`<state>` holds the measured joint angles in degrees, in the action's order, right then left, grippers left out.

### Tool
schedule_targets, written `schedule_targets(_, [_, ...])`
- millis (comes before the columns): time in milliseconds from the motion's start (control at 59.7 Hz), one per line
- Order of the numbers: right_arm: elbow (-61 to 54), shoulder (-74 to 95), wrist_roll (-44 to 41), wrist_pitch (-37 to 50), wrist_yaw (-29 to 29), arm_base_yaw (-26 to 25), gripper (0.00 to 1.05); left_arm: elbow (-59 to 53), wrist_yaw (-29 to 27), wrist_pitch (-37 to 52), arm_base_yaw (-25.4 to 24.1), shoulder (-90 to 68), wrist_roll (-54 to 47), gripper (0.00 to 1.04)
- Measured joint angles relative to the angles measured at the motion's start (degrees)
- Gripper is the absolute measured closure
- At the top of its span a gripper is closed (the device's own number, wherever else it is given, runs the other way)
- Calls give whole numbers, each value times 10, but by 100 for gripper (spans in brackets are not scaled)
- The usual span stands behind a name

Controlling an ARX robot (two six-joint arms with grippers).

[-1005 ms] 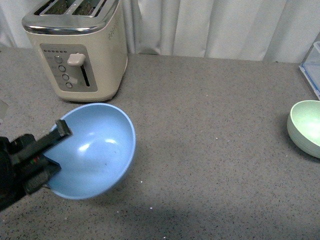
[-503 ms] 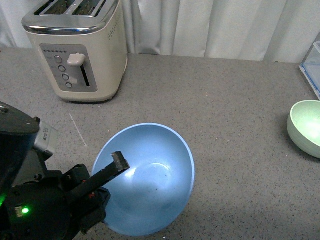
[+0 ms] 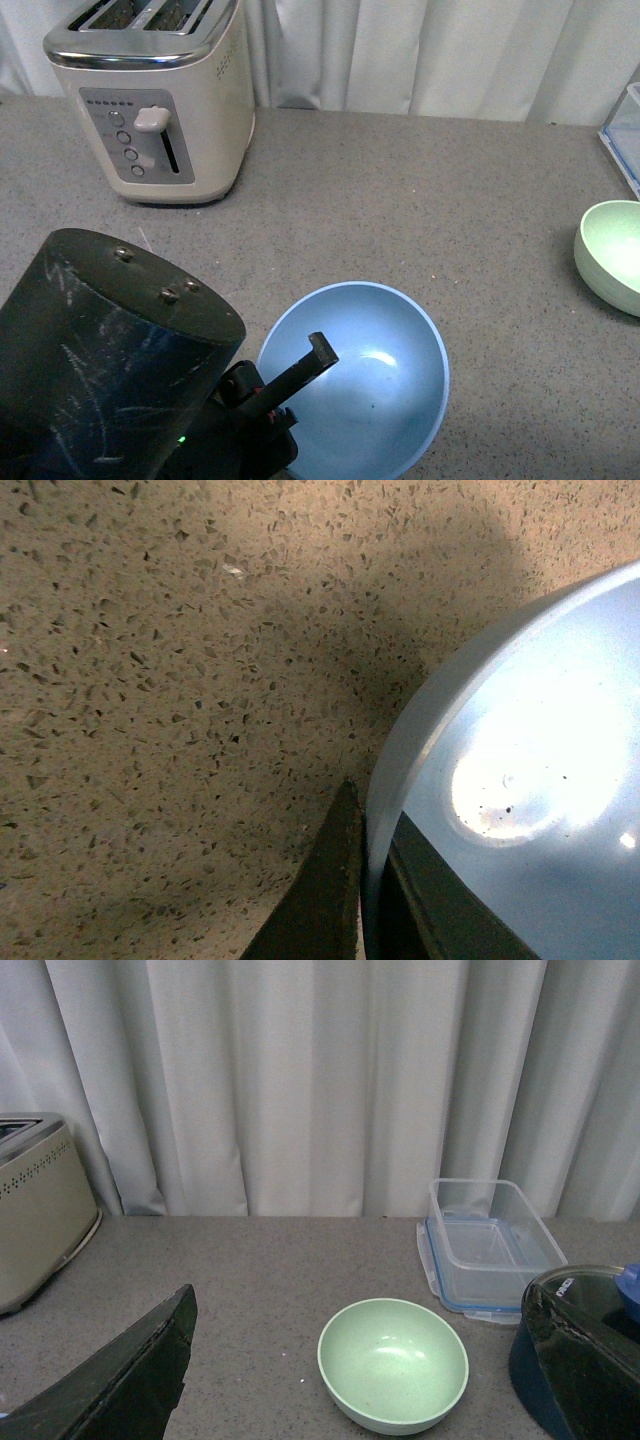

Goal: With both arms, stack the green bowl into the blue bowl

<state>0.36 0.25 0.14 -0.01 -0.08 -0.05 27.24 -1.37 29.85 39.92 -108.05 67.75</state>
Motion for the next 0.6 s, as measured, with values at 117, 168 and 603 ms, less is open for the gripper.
schedule_targets(117, [0,0,0,0,0,0,9,14,5,2,7,-8,14,101])
schedule_targets(168, [0,0,0,0,0,0,9,22,6,2,9,-14,21,101])
schedule_targets(603, [0,0,0,0,0,0,9,49,15,-10,5,-36,34,101])
